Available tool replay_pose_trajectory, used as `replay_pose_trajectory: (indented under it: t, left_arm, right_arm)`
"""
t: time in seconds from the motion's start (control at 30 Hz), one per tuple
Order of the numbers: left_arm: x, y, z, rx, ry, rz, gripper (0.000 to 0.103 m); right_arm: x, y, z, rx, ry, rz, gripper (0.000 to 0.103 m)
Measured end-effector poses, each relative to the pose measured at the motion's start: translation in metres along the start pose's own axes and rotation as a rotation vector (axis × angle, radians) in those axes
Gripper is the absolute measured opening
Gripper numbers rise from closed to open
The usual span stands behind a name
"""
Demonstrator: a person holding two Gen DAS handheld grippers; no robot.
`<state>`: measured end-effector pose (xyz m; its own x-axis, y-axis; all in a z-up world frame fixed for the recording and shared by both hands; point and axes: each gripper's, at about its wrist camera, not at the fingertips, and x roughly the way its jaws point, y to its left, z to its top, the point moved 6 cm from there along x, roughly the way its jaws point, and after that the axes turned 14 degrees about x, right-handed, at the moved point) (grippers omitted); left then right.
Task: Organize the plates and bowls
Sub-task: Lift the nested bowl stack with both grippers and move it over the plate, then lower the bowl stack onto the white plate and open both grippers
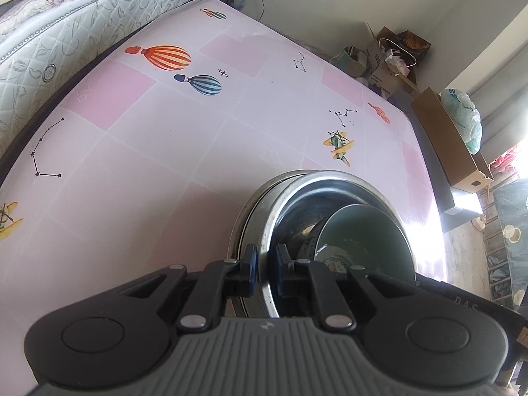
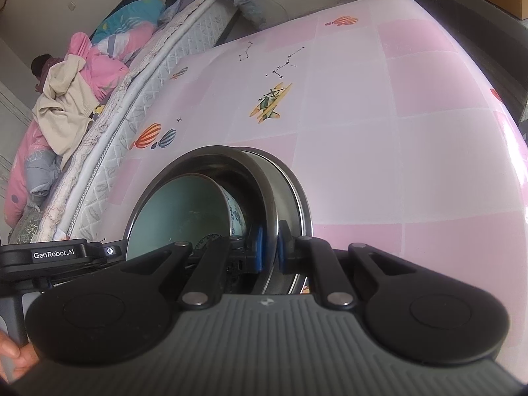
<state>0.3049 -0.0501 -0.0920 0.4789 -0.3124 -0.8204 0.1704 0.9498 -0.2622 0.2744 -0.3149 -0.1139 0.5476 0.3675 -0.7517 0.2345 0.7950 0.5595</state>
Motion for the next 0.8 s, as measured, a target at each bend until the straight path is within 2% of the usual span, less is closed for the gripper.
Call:
replay_pose_trajectory:
  t: [0.07, 0.17, 0.2, 0.23, 0.3, 0.33, 0.37, 0.4, 0.43, 0.5, 0.53, 0.63, 0.7, 0.73, 0.8]
  left_arm:
    - [-0.003, 0.0, 0.0, 0.004, -0.013, -0.007, 0.013]
    - [-0.017, -0.004, 0.002, 0.028, -0.059, -0.016, 0.027]
    - [-0.022, -0.005, 0.003, 0.044, -0.073, -0.004, 0.033]
    - [-0.027, -0.007, 0.004, 0.059, -0.085, -0.004, 0.046]
    - [-0.039, -0.008, 0.003, 0.073, -0.115, -0.013, 0.053]
    - [-0.045, -0.009, 0.002, 0.085, -0.128, -0.012, 0.054]
    - [-0.05, -0.009, 0.0, 0.098, -0.136, -0.008, 0.055]
    - [-0.056, -0.009, -0.002, 0.109, -0.144, -0.001, 0.059]
    - [-0.064, -0.008, -0.005, 0.124, -0.162, 0.011, 0.063]
    - [-0.08, -0.008, -0.012, 0.16, -0.203, 0.062, 0.071]
    - [-0.09, -0.008, -0.015, 0.184, -0.229, 0.103, 0.081]
    - [-0.123, -0.01, -0.028, 0.252, -0.313, 0.231, 0.1]
    - [-0.143, -0.013, -0.038, 0.284, -0.362, 0.295, 0.103]
    - [-0.151, -0.015, -0.044, 0.299, -0.377, 0.309, 0.103]
    - [-0.161, -0.017, -0.054, 0.32, -0.373, 0.32, 0.103]
  right_arm:
    - [0.001, 0.001, 0.001, -0.005, 0.003, 0.0, 0.009]
    - [-0.003, 0.003, 0.002, -0.009, 0.005, -0.004, 0.012]
    - [-0.005, 0.004, 0.002, -0.021, -0.003, -0.015, 0.017]
    - [-0.008, 0.005, 0.002, -0.034, -0.013, -0.027, 0.019]
    - [-0.016, 0.004, 0.001, -0.041, -0.024, -0.024, 0.022]
    - [-0.021, 0.003, 0.001, -0.039, -0.035, -0.025, 0.025]
    - [-0.026, 0.002, 0.0, -0.038, -0.049, -0.026, 0.034]
    - [-0.033, 0.002, -0.001, -0.04, -0.067, -0.022, 0.042]
    - [-0.042, 0.002, -0.002, -0.041, -0.089, -0.011, 0.045]
    - [-0.062, 0.001, -0.009, -0.047, -0.118, 0.025, 0.053]
    - [-0.073, 0.003, -0.014, -0.058, -0.134, 0.041, 0.055]
    - [-0.105, 0.011, -0.032, -0.102, -0.182, 0.075, 0.068]
    - [-0.13, 0.019, -0.048, -0.147, -0.219, 0.11, 0.085]
    - [-0.141, 0.023, -0.057, -0.17, -0.239, 0.126, 0.087]
    - [-0.162, 0.032, -0.076, -0.201, -0.27, 0.164, 0.102]
